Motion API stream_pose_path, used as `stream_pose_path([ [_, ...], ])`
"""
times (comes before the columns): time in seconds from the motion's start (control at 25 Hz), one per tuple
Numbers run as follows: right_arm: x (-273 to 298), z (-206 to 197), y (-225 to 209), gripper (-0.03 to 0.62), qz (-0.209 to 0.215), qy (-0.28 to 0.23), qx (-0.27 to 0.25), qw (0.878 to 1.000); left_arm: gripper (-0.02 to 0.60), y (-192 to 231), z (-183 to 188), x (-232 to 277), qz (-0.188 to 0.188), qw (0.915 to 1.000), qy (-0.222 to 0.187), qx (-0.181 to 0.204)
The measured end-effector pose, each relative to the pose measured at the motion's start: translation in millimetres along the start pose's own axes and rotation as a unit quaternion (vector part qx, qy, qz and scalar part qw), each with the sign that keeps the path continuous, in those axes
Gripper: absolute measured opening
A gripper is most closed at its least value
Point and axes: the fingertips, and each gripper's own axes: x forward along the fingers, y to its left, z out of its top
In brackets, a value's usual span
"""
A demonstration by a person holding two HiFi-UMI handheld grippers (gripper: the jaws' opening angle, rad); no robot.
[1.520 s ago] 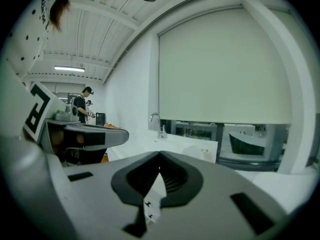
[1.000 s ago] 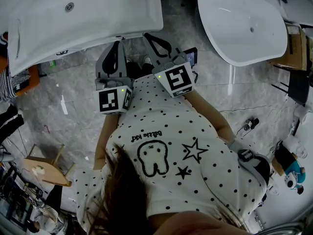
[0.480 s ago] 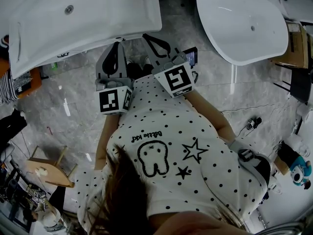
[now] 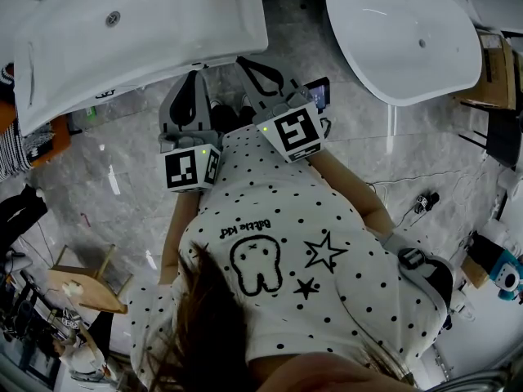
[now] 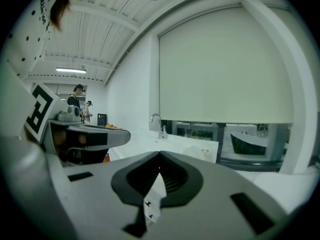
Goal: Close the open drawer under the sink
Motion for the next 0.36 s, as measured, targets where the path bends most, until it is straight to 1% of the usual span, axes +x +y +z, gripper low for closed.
stream_pose_path([
  [0.2, 0.0, 0.3, 0.6, 0.014, 0.001, 0.001, -0.001, 1.000, 0.005, 1.6, 5.1, 0.2, -0.001, 0.9998, -0.018, 0.000],
  [0.36, -0.2, 0.6, 1.2, 0.014, 0.002, 0.001, -0.001, 1.000, 0.005, 1.9, 3.5, -0.7, 0.000, 0.9999, -0.012, -0.001],
])
